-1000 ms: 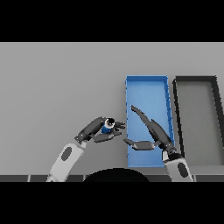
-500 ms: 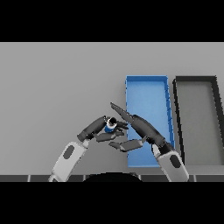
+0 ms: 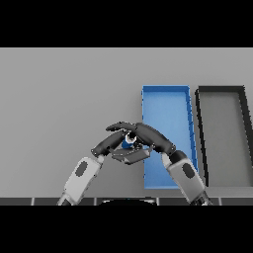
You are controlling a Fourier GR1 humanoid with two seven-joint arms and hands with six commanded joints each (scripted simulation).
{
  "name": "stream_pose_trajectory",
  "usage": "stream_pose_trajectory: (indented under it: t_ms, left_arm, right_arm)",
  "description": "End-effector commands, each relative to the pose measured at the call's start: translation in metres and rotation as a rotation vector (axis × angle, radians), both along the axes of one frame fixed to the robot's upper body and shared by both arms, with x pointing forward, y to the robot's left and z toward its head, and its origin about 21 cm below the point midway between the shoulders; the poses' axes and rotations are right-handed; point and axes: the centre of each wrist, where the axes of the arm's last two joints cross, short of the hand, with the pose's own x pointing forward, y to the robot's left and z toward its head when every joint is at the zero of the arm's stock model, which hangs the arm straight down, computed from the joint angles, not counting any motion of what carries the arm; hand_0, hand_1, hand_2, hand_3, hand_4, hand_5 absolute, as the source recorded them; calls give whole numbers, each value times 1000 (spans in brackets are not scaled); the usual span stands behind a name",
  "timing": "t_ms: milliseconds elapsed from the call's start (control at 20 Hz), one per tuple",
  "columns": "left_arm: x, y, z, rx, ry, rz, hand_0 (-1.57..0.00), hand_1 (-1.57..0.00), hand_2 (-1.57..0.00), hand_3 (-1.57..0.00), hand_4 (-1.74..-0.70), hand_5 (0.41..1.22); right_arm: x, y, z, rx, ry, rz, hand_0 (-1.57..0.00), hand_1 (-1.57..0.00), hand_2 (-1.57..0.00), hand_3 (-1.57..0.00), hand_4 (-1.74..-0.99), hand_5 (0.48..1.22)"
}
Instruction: Pick up the blue pipe and place it into the blue bin.
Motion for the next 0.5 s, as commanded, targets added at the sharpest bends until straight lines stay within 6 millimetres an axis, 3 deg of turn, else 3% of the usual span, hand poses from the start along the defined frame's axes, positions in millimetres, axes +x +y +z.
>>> stream_pose_trajectory:
  t_ms: [0, 150, 300, 450]
  left_arm:
    - [-1, 2, -1, 9, 13, 4, -1571, -1571, -1528, -1139, -1596, 1221]
    - [-3, 0, -1, -29, -13, -7, -1571, -1571, -1549, -1228, -1667, 1221]
    - [-6, 1, 1, -13, -12, -8, -1571, -1571, -1560, -1331, -1703, 1221]
    - [-3, -3, 2, -37, -23, -11, -1571, -1571, -1539, -1412, -1722, 1221]
  right_arm:
    - [2, 2, -1, -13, -5, 6, -630, -652, -657, -504, -1383, 523]
    - [3, 11, 0, 19, -7, 34, -1089, -1101, -1103, -896, -1537, 600]
    - [1, 13, -9, 90, 3, 46, -1324, -1330, -1331, -1225, -1481, 869]
    - [2, 16, -7, 91, -55, 62, -1445, -1448, -1448, -1394, -1477, 1041]
